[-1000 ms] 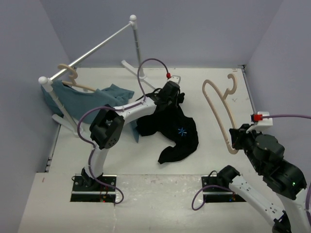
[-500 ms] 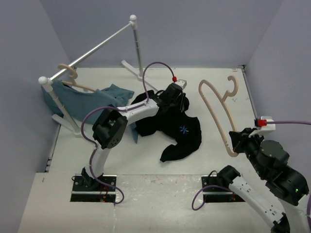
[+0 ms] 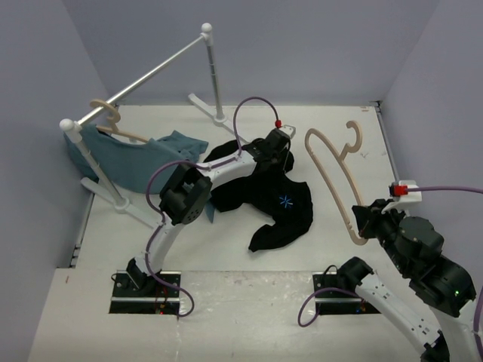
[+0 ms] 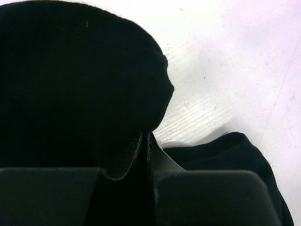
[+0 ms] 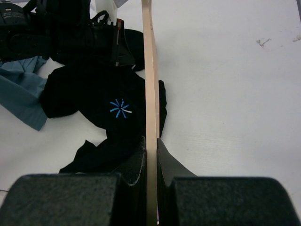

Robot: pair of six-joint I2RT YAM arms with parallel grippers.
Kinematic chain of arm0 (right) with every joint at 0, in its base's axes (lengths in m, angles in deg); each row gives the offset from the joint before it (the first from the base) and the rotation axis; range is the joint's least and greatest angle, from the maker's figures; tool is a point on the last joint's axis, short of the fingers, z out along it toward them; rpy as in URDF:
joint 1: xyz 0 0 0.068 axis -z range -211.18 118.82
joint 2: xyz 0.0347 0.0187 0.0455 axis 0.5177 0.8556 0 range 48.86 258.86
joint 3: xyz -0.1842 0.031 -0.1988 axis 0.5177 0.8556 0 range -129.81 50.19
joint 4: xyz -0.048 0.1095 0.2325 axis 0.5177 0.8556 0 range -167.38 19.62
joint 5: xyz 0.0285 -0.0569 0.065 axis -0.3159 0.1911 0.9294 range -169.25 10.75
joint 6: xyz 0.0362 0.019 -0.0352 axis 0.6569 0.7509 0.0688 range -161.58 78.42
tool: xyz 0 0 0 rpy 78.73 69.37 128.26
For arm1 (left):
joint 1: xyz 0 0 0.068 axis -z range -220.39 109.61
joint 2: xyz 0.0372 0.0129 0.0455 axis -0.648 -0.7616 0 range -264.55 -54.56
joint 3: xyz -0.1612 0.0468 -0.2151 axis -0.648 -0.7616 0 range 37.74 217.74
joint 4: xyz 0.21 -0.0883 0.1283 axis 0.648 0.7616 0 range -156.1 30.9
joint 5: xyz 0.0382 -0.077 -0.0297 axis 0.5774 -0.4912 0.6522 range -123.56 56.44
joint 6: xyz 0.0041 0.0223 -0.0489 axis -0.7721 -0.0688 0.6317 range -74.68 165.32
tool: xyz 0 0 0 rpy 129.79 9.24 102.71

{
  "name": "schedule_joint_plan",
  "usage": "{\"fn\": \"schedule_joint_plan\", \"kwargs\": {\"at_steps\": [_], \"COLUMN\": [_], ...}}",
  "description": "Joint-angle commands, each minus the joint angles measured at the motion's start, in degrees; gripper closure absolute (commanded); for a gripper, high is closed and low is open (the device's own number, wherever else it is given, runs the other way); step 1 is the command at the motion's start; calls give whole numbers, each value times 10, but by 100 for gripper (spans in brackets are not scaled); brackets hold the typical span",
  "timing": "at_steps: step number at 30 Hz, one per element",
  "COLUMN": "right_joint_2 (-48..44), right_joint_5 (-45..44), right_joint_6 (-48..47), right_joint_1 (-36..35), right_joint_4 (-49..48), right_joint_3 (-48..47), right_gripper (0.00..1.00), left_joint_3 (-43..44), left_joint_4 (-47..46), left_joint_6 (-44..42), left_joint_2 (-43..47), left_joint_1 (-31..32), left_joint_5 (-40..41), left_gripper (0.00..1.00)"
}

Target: Place the t-shirt on the hanger

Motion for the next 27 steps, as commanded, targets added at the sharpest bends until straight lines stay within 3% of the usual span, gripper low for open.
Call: {"fn": "schedule_joint_plan", "kwargs": {"at_steps": [1,4,9,27], "right_joint_2": [19,55,119,117], "right_joint_5": [41,86,89,116], "right_joint_6": [-12,-22,-24,27], "right_joint_1": [-3,-3,-2,4], "right_joint_4": [-30,-27,-38,-169], "right_joint_3": [-7,-12,-10,89], "right_gripper": [100,100,100,100], "left_joint_3": [28,21,7,-108], "left_joint_4": [17,25,14,-77], "left_joint_6": [-8,16,32,71], "left_joint_2": [23,51,79,185], "left_joint_1": [-12,-30,-55,-60], "left_joint_5": [37,67,48,-92], "left_gripper": [100,100,100,100]}}
